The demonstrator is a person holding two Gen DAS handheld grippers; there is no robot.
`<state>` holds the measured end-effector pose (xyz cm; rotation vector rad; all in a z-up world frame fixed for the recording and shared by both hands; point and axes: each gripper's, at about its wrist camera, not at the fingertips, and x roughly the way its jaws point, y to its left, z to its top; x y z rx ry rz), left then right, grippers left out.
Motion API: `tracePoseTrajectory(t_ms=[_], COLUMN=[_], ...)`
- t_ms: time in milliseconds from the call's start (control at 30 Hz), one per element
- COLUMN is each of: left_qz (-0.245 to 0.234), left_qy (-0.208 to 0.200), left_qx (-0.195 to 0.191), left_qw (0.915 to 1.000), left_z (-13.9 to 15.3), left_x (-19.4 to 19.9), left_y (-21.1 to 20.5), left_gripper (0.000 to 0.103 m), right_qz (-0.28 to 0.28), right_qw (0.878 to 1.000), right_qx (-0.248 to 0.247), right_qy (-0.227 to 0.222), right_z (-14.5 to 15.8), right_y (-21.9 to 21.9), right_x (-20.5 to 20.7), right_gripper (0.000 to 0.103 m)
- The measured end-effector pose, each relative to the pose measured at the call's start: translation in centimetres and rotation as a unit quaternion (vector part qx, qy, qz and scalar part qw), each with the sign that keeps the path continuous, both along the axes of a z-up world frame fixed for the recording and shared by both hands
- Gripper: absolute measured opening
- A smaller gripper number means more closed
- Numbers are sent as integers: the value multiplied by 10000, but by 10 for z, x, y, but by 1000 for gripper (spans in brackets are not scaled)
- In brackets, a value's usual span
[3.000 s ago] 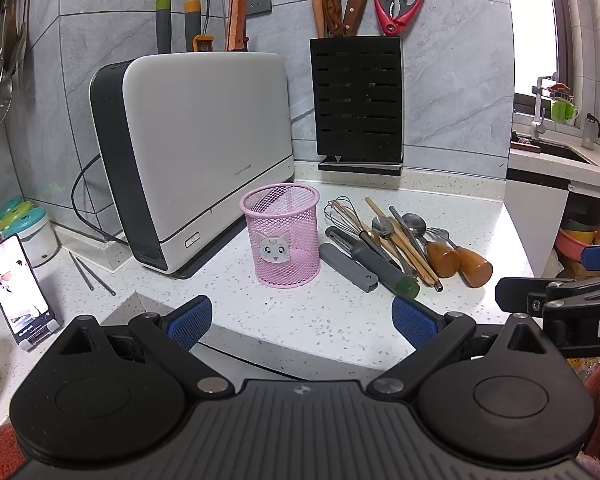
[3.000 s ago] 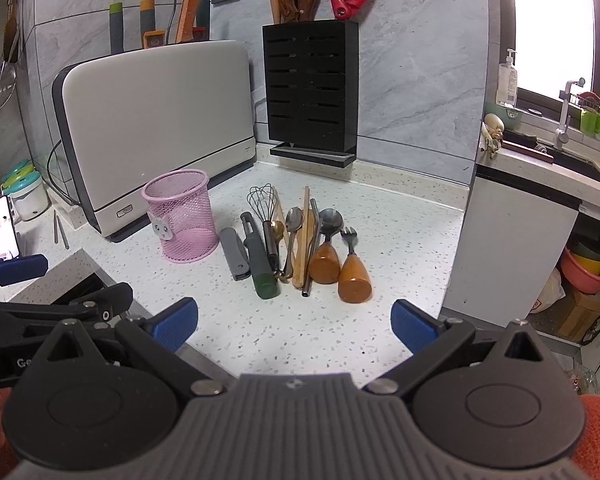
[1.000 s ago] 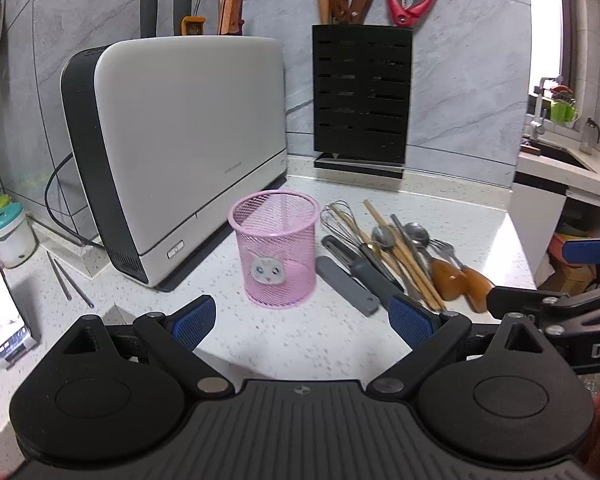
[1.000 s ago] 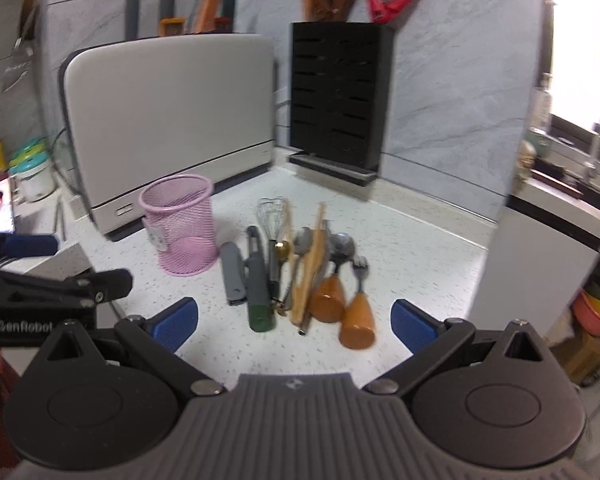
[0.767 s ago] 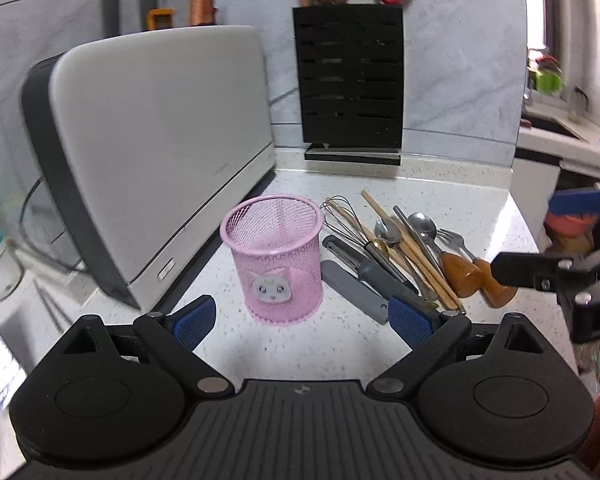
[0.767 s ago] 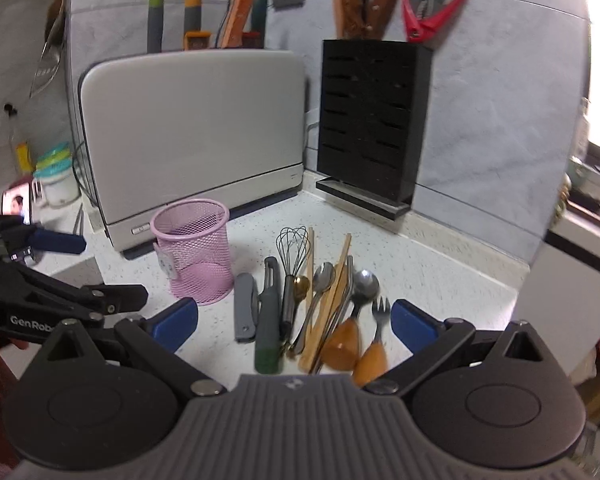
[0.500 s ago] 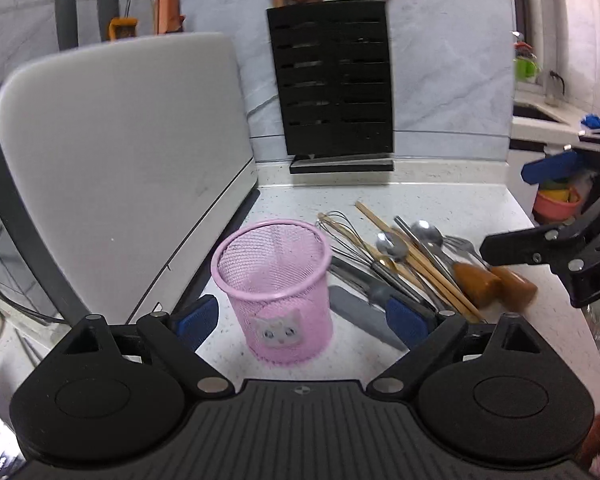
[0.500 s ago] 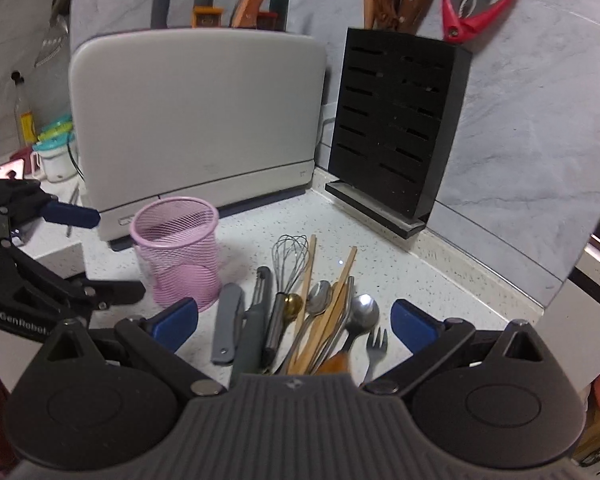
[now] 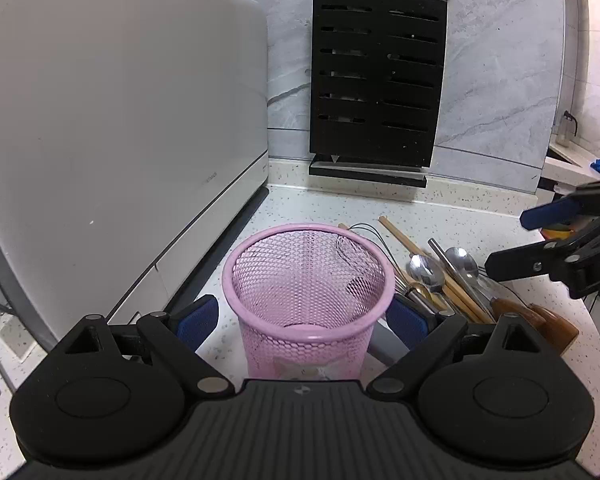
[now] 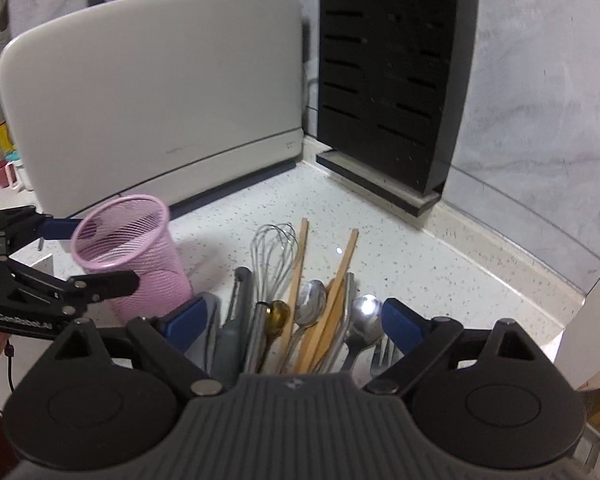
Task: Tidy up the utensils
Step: 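Move the right gripper down to the orange-handled fork and grasp it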
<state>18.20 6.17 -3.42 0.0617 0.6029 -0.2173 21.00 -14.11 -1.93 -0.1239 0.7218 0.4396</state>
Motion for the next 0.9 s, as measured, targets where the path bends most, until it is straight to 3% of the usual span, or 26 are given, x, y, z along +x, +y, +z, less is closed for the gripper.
tracePoseTrajectory(t_ms=[167,433,667,900], left_qz=[-129,-89,-204,-284], left_qy=[-13,156,338,431], left_qx=[75,102,71,23], left_qw=[9999,9998,9992,9987], left_z=[-1,1,4,7], left_x=[2,6,3,-10], left_y=[-2,-6,-10,-14], left_gripper=[103,92,92,92], right_qz=[-260,-543,-907,-1200], right_qw=[9990,9967,9914,9806], right_qx=[147,352,319,172], right_qy=[325,491,887,1540], right_z=[-7,-2,-11,-40], right_y=[-8,-18,-35,-52], right_x=[16,28,45,50], right_gripper=[80,62,32,22])
